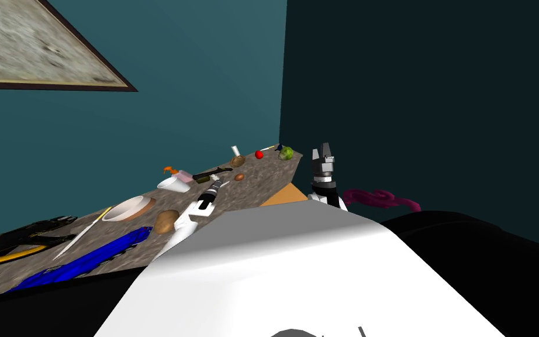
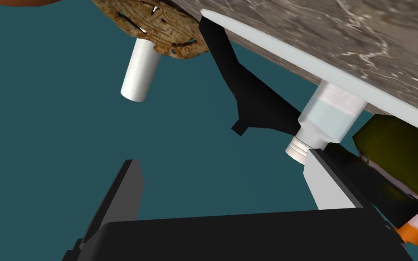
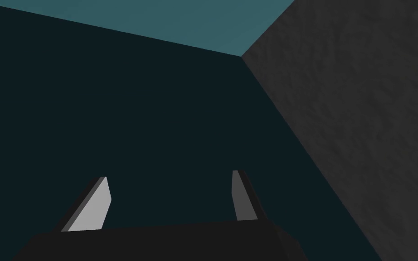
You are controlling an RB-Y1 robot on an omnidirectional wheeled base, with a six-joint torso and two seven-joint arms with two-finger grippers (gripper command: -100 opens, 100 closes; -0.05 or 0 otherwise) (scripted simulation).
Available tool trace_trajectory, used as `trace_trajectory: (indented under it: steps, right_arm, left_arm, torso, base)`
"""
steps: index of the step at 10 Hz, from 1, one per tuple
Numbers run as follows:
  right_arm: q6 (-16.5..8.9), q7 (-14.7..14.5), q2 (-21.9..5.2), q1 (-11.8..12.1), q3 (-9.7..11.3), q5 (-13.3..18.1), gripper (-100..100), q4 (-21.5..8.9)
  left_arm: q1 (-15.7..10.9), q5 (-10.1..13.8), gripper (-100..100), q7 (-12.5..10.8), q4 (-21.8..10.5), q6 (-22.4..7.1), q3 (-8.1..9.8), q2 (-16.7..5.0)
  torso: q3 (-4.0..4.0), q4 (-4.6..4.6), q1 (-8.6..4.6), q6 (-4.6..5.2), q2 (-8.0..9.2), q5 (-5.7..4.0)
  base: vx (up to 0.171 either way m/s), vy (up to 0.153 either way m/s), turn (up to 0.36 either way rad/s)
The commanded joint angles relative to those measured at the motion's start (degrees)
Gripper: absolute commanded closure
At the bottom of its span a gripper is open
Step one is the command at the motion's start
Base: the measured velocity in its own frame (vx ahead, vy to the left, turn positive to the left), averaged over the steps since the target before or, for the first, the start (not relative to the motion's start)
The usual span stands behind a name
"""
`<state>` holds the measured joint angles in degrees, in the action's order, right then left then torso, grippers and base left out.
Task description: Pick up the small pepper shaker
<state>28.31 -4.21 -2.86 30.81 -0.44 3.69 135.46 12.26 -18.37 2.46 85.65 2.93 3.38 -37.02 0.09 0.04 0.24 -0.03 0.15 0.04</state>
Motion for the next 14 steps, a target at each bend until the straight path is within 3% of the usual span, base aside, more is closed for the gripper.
trace_trajectory:
  steps: [1, 11, 12, 13, 14]
  right_arm:
    - [0.0, 0.0, 0.0, 0.0, 0.0, 0.0, 0, 0.0]
    - [0.0, 0.0, 0.0, 0.0, 0.0, 0.0, 0, 0.0]
    - [0.0, 0.0, 0.0, 0.0, 0.0, 0.0, 0, 0.0]
    - [0.0, 0.0, 0.0, 0.0, 0.0, 0.0, 0, 0.0]
    - [0.0, 0.0, 0.0, 0.0, 0.0, 0.0, 0, 0.0]
  left_arm:
    - [-1.5, -0.8, -100, 0.6, -2.8, -1.0, -0.52, -1.2]
    - [-10.8, -4.5, -100, 2.3, -14.9, -4.8, -4.94, -4.2]
    - [-10.2, -4.3, -100, 2.2, -14.3, -4.5, -4.57, -4.1]
    - [-10.3, -4.3, 0, 2.2, -14.4, -4.6, -4.63, -4.1]
    - [-12.7, -2.8, -100, 3.3, -17.3, -2.1, -5.5, -4.6]
  torso:
    - [0.0, 0.0, 0.0, 0.0, 0.0, 0.0]
    - [-0.03, -0.01, 0.36, -0.03, -0.06, 0.09]
    - [-0.06, -0.02, 0.4, -0.03, -0.12, 0.09]
    - [-0.08, -0.03, 0.16, -0.07, -0.14, 0.06]
    - [-0.08, -0.03, -0.06, -0.06, -0.15, 0.01]
  base:
    - [-0.031, 0.061, -0.154]
    - [-0.031, 0.106, -0.117]
    - [-0.005, 0.074, -0.042]
    - [-0.001, 0.014, 0.005]
    - [0.002, -0.023, -0.009]
